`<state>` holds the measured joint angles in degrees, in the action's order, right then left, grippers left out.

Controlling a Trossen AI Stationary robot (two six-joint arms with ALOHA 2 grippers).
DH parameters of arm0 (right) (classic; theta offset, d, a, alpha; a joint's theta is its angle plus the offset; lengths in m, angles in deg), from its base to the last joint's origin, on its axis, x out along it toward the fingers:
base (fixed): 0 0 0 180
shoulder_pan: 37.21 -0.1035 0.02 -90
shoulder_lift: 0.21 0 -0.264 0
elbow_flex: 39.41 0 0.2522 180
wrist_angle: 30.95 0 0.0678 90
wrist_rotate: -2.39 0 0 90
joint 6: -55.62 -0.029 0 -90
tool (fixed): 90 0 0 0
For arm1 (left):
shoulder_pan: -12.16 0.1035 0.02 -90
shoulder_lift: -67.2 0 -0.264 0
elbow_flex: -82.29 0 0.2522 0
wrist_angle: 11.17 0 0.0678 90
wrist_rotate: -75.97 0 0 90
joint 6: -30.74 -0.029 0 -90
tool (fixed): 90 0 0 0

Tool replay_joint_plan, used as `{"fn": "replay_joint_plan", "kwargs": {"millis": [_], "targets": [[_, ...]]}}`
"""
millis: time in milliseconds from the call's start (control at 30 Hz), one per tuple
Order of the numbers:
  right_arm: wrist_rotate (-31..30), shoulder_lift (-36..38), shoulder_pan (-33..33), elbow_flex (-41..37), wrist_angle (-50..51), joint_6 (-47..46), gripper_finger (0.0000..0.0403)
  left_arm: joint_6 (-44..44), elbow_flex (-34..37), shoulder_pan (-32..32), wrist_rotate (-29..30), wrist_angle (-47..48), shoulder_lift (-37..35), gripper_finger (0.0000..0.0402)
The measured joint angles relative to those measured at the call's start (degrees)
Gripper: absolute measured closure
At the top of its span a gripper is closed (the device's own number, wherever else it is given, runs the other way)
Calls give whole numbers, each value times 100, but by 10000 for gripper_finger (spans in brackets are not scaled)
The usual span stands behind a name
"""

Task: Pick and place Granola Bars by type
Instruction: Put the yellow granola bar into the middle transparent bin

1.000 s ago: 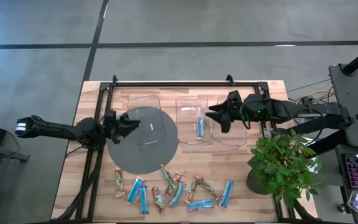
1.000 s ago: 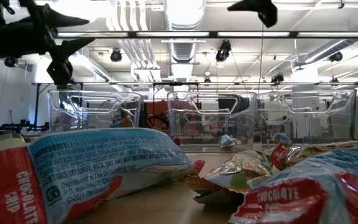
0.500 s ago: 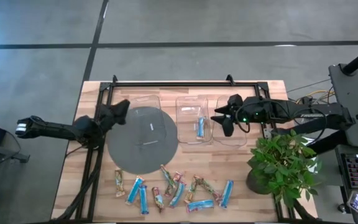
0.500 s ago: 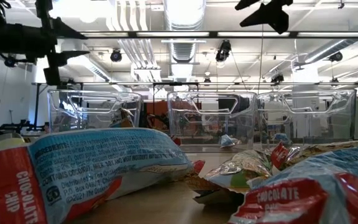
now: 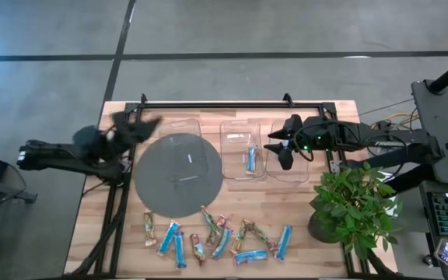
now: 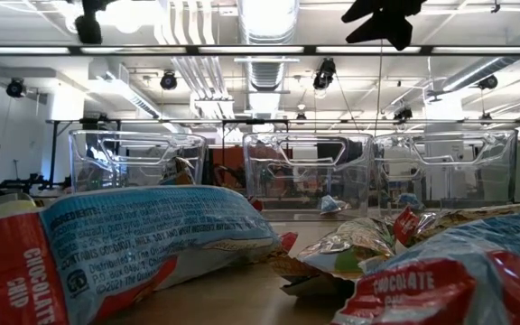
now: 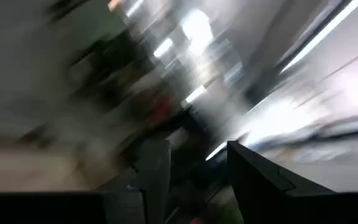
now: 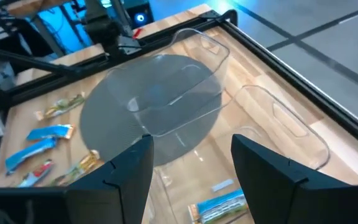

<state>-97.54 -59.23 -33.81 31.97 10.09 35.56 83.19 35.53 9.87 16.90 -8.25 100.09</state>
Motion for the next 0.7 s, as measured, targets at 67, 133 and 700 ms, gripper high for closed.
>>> {"fn": "replay_joint_plan", "kwargs": {"millis": [67, 133, 700], "targets": [[-181, -17, 44, -2, -4, 14, 197, 1036, -796, -2, -36, 2706, 383, 261], [-338, -38, 92, 0, -12, 36, 197, 2118, -1543, -27, -305, 5074, 895, 261], [-812, -283, 266, -5, -229, -331, 197, 5603, -2674, -2753, -3567, 8613, 3890, 261]]}}
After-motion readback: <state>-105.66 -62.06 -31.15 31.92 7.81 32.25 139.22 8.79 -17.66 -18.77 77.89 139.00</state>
